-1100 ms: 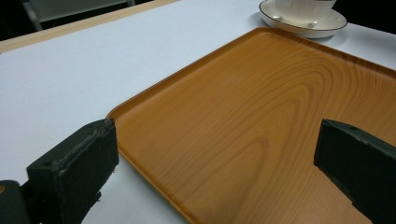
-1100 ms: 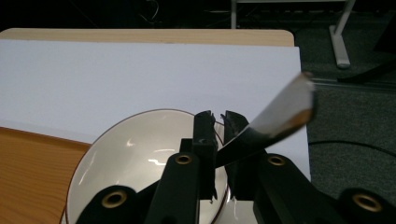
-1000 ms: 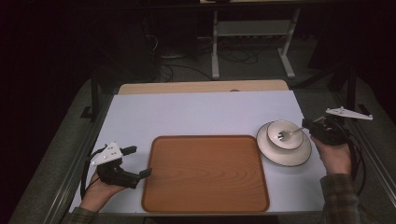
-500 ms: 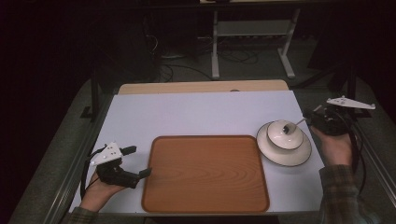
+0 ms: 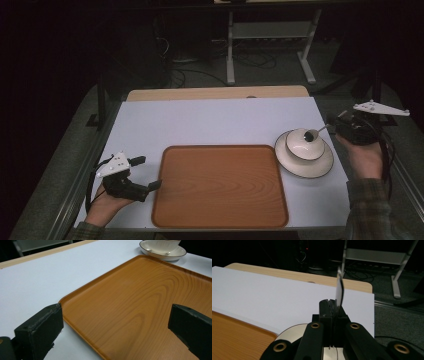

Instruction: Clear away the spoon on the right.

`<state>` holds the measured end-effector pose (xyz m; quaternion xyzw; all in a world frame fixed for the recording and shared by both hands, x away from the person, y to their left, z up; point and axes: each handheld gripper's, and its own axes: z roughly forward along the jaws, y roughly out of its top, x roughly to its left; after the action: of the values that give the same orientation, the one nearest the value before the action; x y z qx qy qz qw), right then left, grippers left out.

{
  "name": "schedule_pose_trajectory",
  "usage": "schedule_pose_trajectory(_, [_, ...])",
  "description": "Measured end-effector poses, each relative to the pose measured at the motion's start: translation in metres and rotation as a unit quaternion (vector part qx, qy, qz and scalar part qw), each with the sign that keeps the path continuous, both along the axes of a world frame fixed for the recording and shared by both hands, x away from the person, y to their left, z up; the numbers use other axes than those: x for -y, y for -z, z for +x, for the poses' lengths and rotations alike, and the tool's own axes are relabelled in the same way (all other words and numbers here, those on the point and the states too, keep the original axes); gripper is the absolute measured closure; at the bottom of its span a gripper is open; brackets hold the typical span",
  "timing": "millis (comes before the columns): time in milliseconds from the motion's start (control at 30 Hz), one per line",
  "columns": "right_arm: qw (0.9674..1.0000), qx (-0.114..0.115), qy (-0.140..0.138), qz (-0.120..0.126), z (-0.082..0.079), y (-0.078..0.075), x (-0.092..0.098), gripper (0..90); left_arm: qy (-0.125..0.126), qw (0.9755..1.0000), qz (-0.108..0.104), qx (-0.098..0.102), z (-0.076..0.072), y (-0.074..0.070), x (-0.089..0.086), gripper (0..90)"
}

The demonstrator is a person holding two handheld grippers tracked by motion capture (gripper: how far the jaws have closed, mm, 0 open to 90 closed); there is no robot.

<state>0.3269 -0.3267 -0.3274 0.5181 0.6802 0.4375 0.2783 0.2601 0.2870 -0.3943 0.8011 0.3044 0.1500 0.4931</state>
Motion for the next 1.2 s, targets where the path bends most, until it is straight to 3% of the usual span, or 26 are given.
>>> schedule_pose_trajectory(300, [0.9997, 0.014, -0.02, 0.002, -0.012, -0.016, -0.008, 88.2, -0.001, 1.0, 0.0, -0.001, 0.0, 0.0, 0.0, 0.0])
schedule_pose_trajectory(700, [0.9974, 0.015, -0.07, -0.004, -0.019, -0.022, -0.027, 88.2, -0.001, 1.0, -0.002, 0.001, -0.001, 0.0, -0.001, 0.0])
schedule_pose_trajectory(1200, [0.9895, 0.0, -0.143, -0.022, -0.027, -0.021, -0.066, 88.1, -0.001, 1.0, -0.004, 0.002, -0.001, -0.002, -0.001, 0.0])
